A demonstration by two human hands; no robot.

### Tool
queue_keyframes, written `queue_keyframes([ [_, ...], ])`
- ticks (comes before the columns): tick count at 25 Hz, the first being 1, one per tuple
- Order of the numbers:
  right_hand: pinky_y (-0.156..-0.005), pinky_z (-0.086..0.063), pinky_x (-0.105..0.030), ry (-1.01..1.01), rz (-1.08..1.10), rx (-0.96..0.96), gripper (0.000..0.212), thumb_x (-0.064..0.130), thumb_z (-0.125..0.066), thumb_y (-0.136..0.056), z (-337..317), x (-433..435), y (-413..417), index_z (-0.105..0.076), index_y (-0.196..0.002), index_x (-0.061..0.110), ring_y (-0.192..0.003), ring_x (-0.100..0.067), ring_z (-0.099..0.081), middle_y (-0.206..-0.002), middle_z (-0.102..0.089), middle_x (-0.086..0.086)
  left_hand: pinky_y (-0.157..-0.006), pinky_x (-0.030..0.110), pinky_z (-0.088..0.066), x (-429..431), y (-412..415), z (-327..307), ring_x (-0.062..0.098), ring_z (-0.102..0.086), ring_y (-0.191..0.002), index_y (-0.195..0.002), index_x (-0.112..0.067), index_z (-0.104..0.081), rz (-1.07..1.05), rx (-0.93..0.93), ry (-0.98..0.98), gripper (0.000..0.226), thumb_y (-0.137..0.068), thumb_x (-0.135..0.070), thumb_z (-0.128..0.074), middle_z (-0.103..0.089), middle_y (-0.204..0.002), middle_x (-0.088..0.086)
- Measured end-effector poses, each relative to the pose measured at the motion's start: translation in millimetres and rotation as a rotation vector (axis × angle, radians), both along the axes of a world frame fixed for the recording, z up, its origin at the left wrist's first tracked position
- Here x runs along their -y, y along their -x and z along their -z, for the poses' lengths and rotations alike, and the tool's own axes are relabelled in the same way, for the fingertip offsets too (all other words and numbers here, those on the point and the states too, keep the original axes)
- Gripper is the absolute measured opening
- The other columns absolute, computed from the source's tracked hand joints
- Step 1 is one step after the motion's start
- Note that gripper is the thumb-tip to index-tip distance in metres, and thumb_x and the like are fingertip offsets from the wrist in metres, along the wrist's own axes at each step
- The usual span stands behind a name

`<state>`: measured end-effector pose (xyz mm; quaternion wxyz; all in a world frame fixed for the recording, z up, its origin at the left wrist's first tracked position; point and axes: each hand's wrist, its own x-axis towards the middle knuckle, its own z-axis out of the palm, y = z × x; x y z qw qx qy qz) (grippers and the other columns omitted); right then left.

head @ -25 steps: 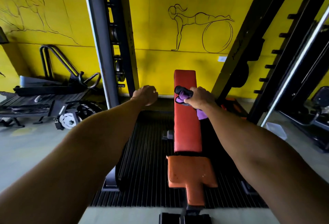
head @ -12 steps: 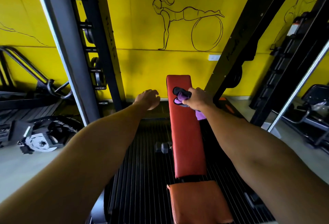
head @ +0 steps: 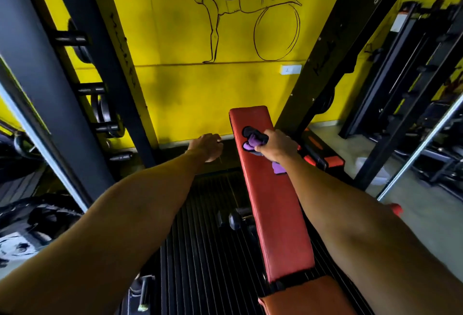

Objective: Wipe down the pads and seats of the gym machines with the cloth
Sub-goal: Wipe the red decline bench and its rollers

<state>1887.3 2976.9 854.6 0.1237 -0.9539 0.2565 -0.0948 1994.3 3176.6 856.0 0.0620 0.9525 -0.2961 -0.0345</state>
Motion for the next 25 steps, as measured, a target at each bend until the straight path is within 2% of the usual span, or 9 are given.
queue_keyframes([
  [6,-0.092,-0.048,-0.045,-0.032,0.036,0.015,0.055,0.059,-0.066,-0.086,9,11,-64,-0.058,-0.127,0.024,-0.118,-0.037,-0.06,-0.129,-0.06,-0.009,-0.101,0.041,-0.044,17,-69,17,0.028,-0.049,-0.134,-0.147,-0.023,-0.045,0.051,-0.037,0.023,0.045,-0.106,-0.04,-0.036,-0.047,-0.151,0.005],
  [13,-0.095,-0.046,-0.045,-0.059,0.087,-0.02,0.057,0.057,-0.06,-0.091,29,56,-148,-0.051,-0.138,0.024,-0.124,-0.037,-0.058,-0.137,-0.058,-0.009,-0.106,0.043,-0.043,70,-157,35,0.027,-0.047,-0.136,-0.148,-0.024,-0.044,0.089,-0.054,0.019,0.045,-0.107,-0.04,-0.034,-0.044,-0.153,0.005],
  [17,-0.098,-0.044,-0.046,-0.125,0.089,0.015,0.06,0.053,-0.055,-0.097,43,101,-212,-0.042,-0.148,0.023,-0.13,-0.039,-0.052,-0.148,-0.05,-0.01,-0.104,0.046,-0.045,116,-219,54,0.029,-0.049,-0.133,-0.147,-0.025,-0.045,0.125,-0.042,0.006,0.044,-0.107,-0.039,-0.034,-0.045,-0.151,0.006],
  [21,-0.104,-0.041,-0.047,-0.209,0.088,-0.01,0.064,0.052,-0.051,-0.101,71,149,-277,-0.031,-0.157,0.028,-0.138,-0.039,-0.044,-0.158,-0.037,-0.011,-0.102,0.047,-0.048,171,-277,86,0.029,-0.051,-0.133,-0.147,-0.029,-0.045,0.125,-0.114,-0.018,0.045,-0.105,-0.04,-0.035,-0.047,-0.151,0.003],
  [25,-0.105,-0.04,-0.047,-0.24,0.086,0.06,0.06,0.043,-0.05,-0.104,104,173,-326,-0.028,-0.159,0.034,-0.135,-0.043,-0.046,-0.156,-0.036,-0.017,-0.099,0.049,-0.05,202,-314,119,0.028,-0.055,-0.128,-0.143,-0.032,-0.048,0.1,-0.192,-0.011,0.043,-0.103,-0.041,-0.039,-0.05,-0.148,0.0],
])
